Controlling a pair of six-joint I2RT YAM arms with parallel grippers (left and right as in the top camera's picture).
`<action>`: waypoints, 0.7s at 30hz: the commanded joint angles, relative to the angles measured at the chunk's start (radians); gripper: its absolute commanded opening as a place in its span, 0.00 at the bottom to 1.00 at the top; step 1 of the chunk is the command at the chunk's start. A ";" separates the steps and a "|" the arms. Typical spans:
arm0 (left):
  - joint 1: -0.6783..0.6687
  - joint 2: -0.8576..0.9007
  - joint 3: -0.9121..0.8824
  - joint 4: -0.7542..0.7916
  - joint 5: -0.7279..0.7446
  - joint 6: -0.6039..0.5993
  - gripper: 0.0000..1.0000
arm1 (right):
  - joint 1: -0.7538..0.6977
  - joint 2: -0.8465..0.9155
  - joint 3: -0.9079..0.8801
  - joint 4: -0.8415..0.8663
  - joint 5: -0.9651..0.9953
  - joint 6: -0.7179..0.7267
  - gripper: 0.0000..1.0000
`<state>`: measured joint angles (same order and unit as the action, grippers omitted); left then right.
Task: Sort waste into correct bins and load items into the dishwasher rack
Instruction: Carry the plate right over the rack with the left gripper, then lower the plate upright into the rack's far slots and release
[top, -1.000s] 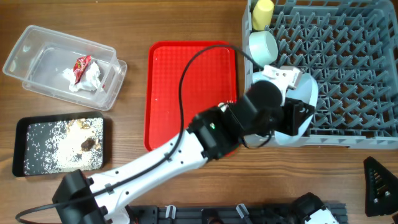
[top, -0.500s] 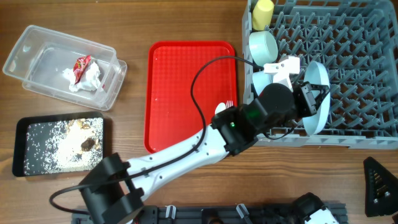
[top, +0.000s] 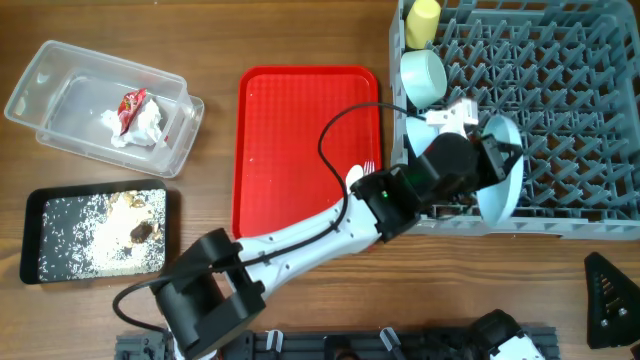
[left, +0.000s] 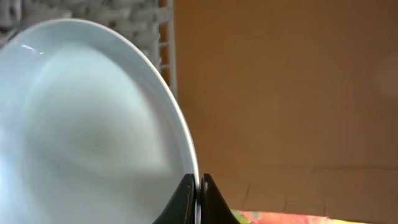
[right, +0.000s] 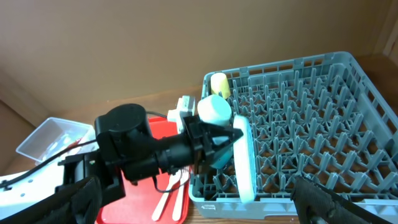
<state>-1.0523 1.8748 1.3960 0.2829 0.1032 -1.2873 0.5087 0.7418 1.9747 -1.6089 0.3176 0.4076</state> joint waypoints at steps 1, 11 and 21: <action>0.069 0.005 0.011 0.106 0.016 0.144 0.04 | -0.002 0.003 0.009 0.001 -0.005 -0.002 1.00; 0.249 0.073 0.044 0.281 0.233 0.212 0.04 | -0.002 0.005 0.008 0.001 0.003 -0.013 1.00; 0.282 0.260 0.307 0.166 0.349 0.286 0.04 | -0.002 0.005 0.006 0.001 0.015 -0.015 1.00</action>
<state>-0.7746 2.0922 1.6360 0.4625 0.4038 -1.0550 0.5087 0.7418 1.9747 -1.6093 0.3161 0.4034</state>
